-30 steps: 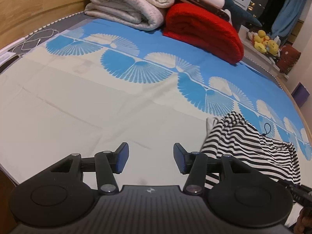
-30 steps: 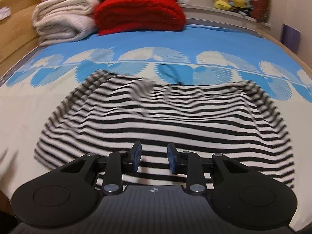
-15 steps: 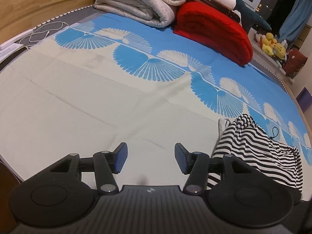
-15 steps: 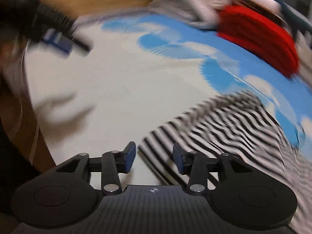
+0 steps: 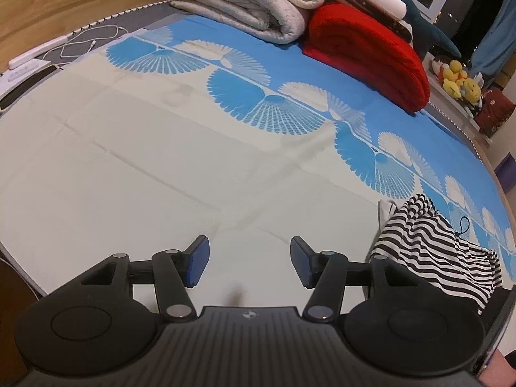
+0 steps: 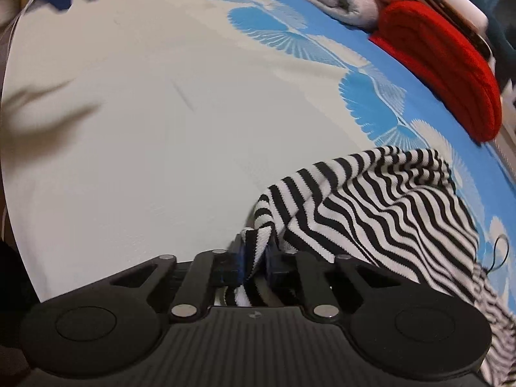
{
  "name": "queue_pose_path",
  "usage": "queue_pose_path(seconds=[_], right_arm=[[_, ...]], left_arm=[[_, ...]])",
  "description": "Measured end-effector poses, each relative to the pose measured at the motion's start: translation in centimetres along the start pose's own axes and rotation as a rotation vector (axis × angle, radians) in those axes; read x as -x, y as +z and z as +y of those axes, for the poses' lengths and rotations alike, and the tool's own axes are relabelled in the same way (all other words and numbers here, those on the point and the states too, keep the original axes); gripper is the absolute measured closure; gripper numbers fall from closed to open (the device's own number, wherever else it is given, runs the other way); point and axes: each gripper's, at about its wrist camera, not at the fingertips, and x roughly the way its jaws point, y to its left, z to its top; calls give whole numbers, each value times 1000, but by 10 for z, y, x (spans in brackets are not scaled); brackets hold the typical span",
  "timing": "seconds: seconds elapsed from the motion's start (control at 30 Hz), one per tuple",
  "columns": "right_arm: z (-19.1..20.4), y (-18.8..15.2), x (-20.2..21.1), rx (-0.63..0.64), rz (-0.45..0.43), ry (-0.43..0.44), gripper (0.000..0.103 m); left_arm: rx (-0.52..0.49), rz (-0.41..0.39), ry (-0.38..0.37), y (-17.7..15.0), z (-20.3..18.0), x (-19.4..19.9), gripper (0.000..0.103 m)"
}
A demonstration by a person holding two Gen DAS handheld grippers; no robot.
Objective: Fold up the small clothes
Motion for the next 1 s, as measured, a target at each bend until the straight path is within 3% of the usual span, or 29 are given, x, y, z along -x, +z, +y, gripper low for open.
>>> queue_pose_path(seconds=[0.2, 0.37, 0.47, 0.63, 0.73, 0.87, 0.93, 1.0], right_arm=[[27, 16, 32, -20, -124, -20, 96], [48, 22, 52, -34, -169, 81, 96], [35, 29, 65, -173, -191, 104, 96], [-52, 16, 120, -535, -326, 80, 96], [-122, -30, 166, -771, -430, 16, 96], [-213, -143, 209, -1154, -487, -142, 96], [-241, -206, 217, -1278, -410, -300, 96], [-261, -254, 210, -1365, -208, -454, 96]], left_arm=[[15, 0, 17, -2, 14, 2, 42], [92, 8, 17, -2, 29, 6, 42], [141, 5, 1, -1, 26, 9, 42], [179, 0, -69, 6, -12, 6, 42], [104, 10, -98, 6, -60, -2, 42], [-33, 21, -139, -1, -130, -15, 42], [-93, 33, -163, -9, -165, -23, 42], [-140, 50, -188, -19, -196, -30, 42]])
